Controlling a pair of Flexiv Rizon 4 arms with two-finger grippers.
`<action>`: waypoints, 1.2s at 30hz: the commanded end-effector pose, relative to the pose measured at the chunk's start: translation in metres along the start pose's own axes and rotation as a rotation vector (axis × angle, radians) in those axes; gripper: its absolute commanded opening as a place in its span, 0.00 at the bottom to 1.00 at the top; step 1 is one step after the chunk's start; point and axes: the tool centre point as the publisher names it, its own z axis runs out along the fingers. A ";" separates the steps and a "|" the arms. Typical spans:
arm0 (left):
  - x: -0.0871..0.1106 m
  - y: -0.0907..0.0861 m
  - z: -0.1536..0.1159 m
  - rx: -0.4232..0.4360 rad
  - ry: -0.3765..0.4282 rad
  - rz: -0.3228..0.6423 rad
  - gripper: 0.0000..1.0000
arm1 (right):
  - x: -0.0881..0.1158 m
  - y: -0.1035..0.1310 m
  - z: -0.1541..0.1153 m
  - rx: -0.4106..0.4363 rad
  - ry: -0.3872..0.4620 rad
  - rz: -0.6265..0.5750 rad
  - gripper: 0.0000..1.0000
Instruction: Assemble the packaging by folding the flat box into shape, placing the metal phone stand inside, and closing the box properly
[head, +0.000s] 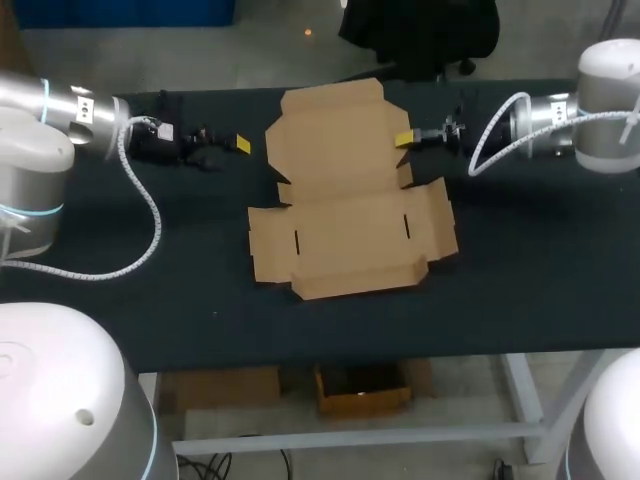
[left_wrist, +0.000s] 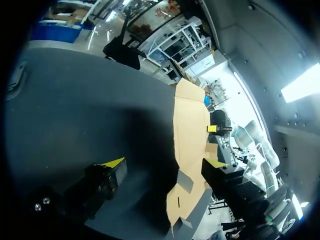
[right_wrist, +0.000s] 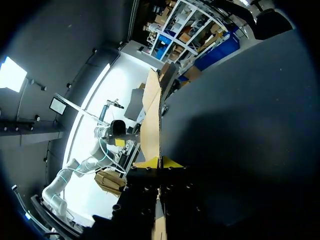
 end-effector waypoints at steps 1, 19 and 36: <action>0.000 0.000 0.001 -0.001 0.000 -0.001 1.00 | 0.002 0.003 -0.001 0.003 0.011 -0.014 0.00; 0.006 -0.015 0.026 0.134 0.220 0.217 1.00 | 0.016 0.002 -0.004 -0.026 0.042 -0.063 0.00; 0.040 -0.025 0.051 0.095 0.317 0.309 0.46 | 0.025 0.009 -0.002 -0.046 0.059 -0.094 0.00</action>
